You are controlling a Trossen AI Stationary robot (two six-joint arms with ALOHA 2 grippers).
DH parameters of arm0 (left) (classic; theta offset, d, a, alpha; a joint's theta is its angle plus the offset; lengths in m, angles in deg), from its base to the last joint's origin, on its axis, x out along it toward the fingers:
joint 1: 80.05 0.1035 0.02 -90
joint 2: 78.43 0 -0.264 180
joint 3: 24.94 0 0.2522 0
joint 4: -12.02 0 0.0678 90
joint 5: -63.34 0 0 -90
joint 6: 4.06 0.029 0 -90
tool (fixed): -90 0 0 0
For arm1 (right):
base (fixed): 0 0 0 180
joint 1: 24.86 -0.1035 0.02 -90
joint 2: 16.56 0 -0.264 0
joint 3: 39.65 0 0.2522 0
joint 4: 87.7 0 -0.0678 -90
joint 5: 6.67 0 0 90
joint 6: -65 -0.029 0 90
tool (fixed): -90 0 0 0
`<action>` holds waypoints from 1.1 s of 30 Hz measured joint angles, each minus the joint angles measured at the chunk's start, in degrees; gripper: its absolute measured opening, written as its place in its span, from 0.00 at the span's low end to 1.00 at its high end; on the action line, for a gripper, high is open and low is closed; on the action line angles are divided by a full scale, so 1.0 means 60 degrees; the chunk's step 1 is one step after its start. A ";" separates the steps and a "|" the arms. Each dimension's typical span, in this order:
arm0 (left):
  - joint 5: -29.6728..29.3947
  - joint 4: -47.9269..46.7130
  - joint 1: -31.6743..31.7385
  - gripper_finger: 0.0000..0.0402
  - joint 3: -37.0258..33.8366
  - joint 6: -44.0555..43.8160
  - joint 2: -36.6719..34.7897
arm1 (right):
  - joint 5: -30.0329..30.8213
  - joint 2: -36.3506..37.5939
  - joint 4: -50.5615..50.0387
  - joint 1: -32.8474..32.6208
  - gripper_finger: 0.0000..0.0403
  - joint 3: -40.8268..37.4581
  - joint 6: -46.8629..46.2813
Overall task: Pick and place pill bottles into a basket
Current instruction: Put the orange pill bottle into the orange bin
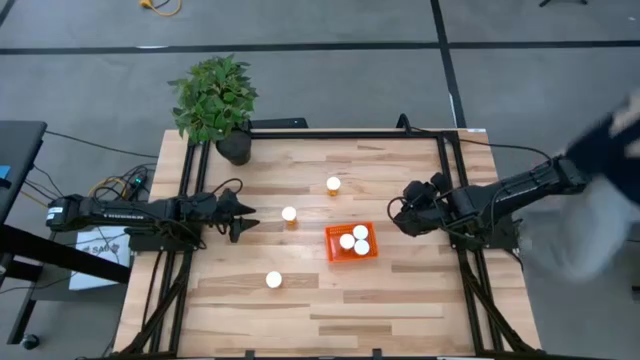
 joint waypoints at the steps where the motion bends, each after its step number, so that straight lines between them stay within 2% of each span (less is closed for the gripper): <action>1: -0.0139 0.0039 0.0000 0.61 0.0000 -0.0104 0.0000 | -0.0023 -0.0041 0.0006 0.0015 0.47 -0.0002 -0.0012; 5: -0.0817 0.0210 0.0004 0.61 -0.0004 -0.0019 -0.0003 | -0.0081 -0.0186 0.0338 0.0027 0.47 -0.0002 -0.0012; 7: -0.0842 0.0290 0.0004 0.61 -0.0004 0.0070 -0.0004 | -0.0136 -0.0204 0.0366 0.0023 0.47 -0.0006 -0.0004; 10: -0.0784 0.0537 0.0004 0.61 -0.0004 -0.0571 0.0000 | -0.0136 -0.0197 0.0372 0.0023 0.47 -0.0006 -0.0004; 13: 0.0126 0.1618 0.0004 0.61 0.0023 -0.0541 -0.0007 | -0.0129 -0.0193 0.0611 0.0026 0.46 -0.0006 -0.0008; 16: 0.1109 0.1965 -0.0004 0.61 0.0607 -0.0206 0.0002 | 0.0015 -0.0193 0.1010 0.0030 0.47 -0.0006 0.0077; 20: 0.1095 0.0843 0.0000 0.61 0.2322 0.0876 0.0188 | 0.0047 -0.0193 0.1368 0.0200 0.47 -0.0006 0.1193; 23: 0.0612 -0.0516 0.0000 0.61 0.4063 0.1866 0.0980 | 0.0093 -0.0197 0.1364 0.0405 0.48 -0.0006 0.1883; 28: 0.0252 -0.2568 0.0042 0.61 0.7093 0.3063 0.3622 | 0.0067 -0.0197 0.1149 0.0866 0.48 -0.0006 0.2777; 33: 0.0771 -0.4870 0.0409 0.61 1.0264 0.4426 0.6876 | 0.0022 -0.0197 0.0283 0.1202 0.48 -0.0006 0.3381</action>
